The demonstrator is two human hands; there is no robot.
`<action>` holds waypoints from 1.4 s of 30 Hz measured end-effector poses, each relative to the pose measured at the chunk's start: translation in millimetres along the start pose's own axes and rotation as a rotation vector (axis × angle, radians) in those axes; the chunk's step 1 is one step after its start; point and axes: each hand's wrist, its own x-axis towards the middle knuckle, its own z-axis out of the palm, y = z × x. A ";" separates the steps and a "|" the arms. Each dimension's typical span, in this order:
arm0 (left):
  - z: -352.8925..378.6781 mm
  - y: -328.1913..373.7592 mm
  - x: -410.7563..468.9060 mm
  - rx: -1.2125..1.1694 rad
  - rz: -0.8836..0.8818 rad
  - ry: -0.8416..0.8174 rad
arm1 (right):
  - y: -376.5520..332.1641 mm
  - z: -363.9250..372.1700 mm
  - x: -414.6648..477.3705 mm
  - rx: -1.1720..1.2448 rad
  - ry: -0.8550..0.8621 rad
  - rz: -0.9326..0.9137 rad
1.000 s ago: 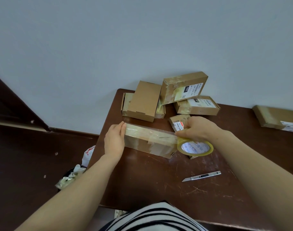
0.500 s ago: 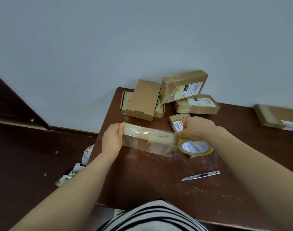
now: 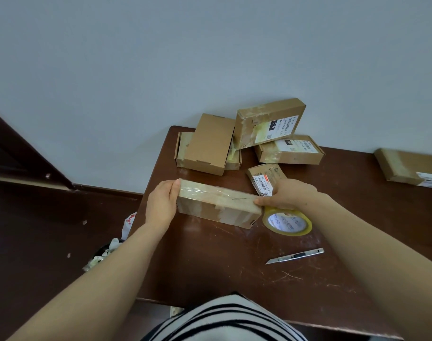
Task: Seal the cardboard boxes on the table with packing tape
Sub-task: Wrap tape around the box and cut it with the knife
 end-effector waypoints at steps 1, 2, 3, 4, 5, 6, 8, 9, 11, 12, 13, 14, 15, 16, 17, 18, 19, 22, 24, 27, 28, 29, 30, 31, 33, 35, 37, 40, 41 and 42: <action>0.1 0.4 0.8 -0.025 -0.011 -0.001 | 2.2 2.4 0.2 0.035 -0.010 -0.003; -0.5 1.1 0.9 -0.060 -0.028 -0.007 | 4.8 5.5 0.1 0.075 -0.019 -0.006; -0.6 1.7 0.4 -0.107 -0.050 -0.015 | 7.0 9.3 -0.2 0.117 -0.028 -0.010; 0.1 1.7 -0.7 -0.162 -0.076 -0.024 | 9.0 13.3 -0.7 0.159 -0.034 -0.015; 0.6 1.2 -1.9 -0.213 -0.105 -0.033 | 10.6 16.4 -1.4 0.195 -0.034 -0.024; 0.3 3.1 -2.8 -0.251 -0.136 -0.042 | 11.7 18.7 -1.8 0.222 -0.032 -0.033; 0.4 9.5 -1.6 -0.205 -0.178 -0.051 | 13.4 21.8 -1.2 0.244 -0.036 -0.046; -0.3 15.1 0.6 -0.028 -0.146 -0.027 | 13.6 23.0 -0.4 0.244 -0.039 -0.047; 1.6 32.1 3.3 0.354 0.094 0.058 | 14.0 23.7 1.5 0.230 -0.035 -0.039; 5.3 42.6 3.1 0.436 0.242 0.049 | 14.0 23.5 2.3 0.228 -0.034 -0.031; 11.2 51.9 2.3 0.488 0.352 -0.026 | 14.0 23.0 2.9 0.231 -0.037 -0.021; 19.7 58.4 -0.6 0.549 0.422 -0.125 | 14.2 22.8 3.6 0.236 -0.040 -0.013; 27.6 60.3 -5.5 0.631 0.462 -0.197 | 13.3 22.4 3.4 0.235 -0.036 -0.013; 32.8 58.0 -7.4 0.704 0.489 -0.231 | 12.0 22.2 3.0 0.236 -0.030 -0.017; 35.1 53.8 -7.3 0.749 0.506 -0.239 | 12.1 23.3 3.1 0.242 -0.028 -0.018; 34.2 51.3 -6.6 0.777 0.503 -0.232 | 12.6 24.6 3.0 0.246 -0.025 -0.016; 34.0 50.9 -6.3 0.792 0.494 -0.224 | 13.4 26.0 2.6 0.244 -0.020 -0.011; 47.4 67.7 -10.3 0.748 0.521 -0.283 | 14.1 26.9 1.0 0.229 -0.012 -0.010; 62.6 82.4 -28.1 0.714 0.659 -0.338 | 13.9 28.2 1.8 0.224 -0.013 -0.012; 66.7 93.3 -35.2 0.658 0.717 -0.329 | 13.1 29.6 2.9 0.207 0.002 -0.006; 67.2 95.2 -35.1 0.661 0.706 -0.332 | 13.2 30.1 2.6 0.196 -0.007 -0.010; 68.5 97.0 -35.0 0.673 0.679 -0.340 | 12.9 30.7 1.9 0.186 -0.017 -0.021; 71.7 100.4 -33.4 0.679 0.660 -0.338 | 11.9 30.1 0.2 0.172 -0.021 -0.036; 75.6 104.4 -32.2 0.682 0.638 -0.330 | 10.5 29.8 -1.6 0.156 -0.019 -0.057; 78.1 108.1 -35.1 0.715 0.585 -0.313 | 8.2 33.6 -6.3 0.136 -0.013 -0.114; 79.0 105.9 -38.7 0.736 0.609 -0.272 | 7.2 36.8 -10.4 0.173 0.009 -0.131; 80.6 108.3 -37.8 0.726 0.582 -0.271 | 5.3 36.5 -14.1 0.168 0.030 -0.112; 91.6 118.6 -34.3 0.773 0.467 -0.324 | 0.6 34.2 -16.0 0.083 0.084 -0.103; 93.5 119.8 -34.8 0.798 0.453 -0.332 | -0.9 34.5 -16.0 0.063 0.095 -0.106; 94.6 119.3 -36.7 0.816 0.460 -0.326 | -1.0 36.5 -14.5 0.060 0.102 -0.105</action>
